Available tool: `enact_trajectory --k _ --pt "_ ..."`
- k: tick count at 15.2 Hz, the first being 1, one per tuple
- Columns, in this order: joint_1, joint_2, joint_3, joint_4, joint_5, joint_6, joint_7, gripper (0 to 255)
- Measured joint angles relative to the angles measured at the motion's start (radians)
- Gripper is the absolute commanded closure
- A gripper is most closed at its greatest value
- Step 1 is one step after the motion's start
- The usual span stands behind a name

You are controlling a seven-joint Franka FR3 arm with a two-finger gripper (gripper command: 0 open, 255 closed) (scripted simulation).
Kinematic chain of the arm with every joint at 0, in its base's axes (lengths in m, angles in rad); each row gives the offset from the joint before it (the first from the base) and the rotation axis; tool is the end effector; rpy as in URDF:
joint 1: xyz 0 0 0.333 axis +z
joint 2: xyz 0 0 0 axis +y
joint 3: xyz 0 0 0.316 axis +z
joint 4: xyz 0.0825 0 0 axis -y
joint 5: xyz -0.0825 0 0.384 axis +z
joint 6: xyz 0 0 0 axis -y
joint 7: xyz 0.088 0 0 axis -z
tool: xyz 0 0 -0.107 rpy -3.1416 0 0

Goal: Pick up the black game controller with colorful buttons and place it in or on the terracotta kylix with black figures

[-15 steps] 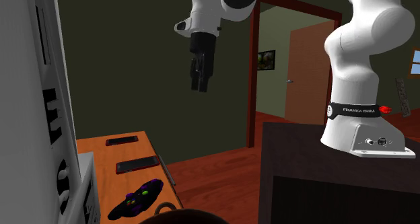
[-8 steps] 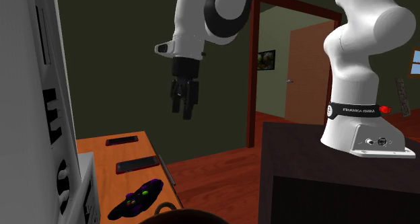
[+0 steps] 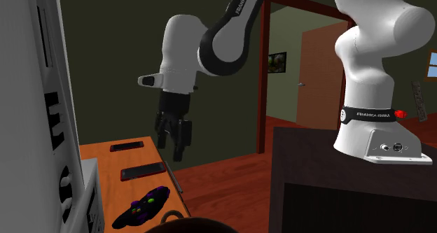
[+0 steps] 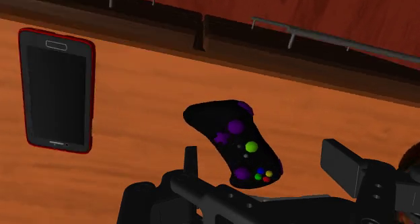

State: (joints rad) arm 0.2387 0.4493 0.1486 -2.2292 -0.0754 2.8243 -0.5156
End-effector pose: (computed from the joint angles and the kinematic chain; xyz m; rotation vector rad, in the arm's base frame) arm 0.5167 0.2164 0.1849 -2.7615 -1.4260 -0.2403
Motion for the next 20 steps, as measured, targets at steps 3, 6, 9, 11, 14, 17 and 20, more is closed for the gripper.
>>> enact_trajectory --k 3,6,9,11,14,17,20 --pt "0.035 0.113 -0.009 0.095 -0.040 0.025 -0.017 0" --pt "0.072 0.223 -0.021 0.176 -0.078 0.061 -0.036 0" --pt "0.094 0.300 -0.028 0.243 -0.097 0.074 -0.047 0" --pt "0.101 0.333 -0.033 0.271 -0.100 0.081 -0.047 0" --pt "0.107 0.376 -0.039 0.301 -0.103 0.094 -0.047 0" --pt "0.112 0.398 -0.043 0.318 -0.104 0.100 -0.045 0" --pt "0.113 0.401 -0.043 0.320 -0.104 0.101 -0.044 0"
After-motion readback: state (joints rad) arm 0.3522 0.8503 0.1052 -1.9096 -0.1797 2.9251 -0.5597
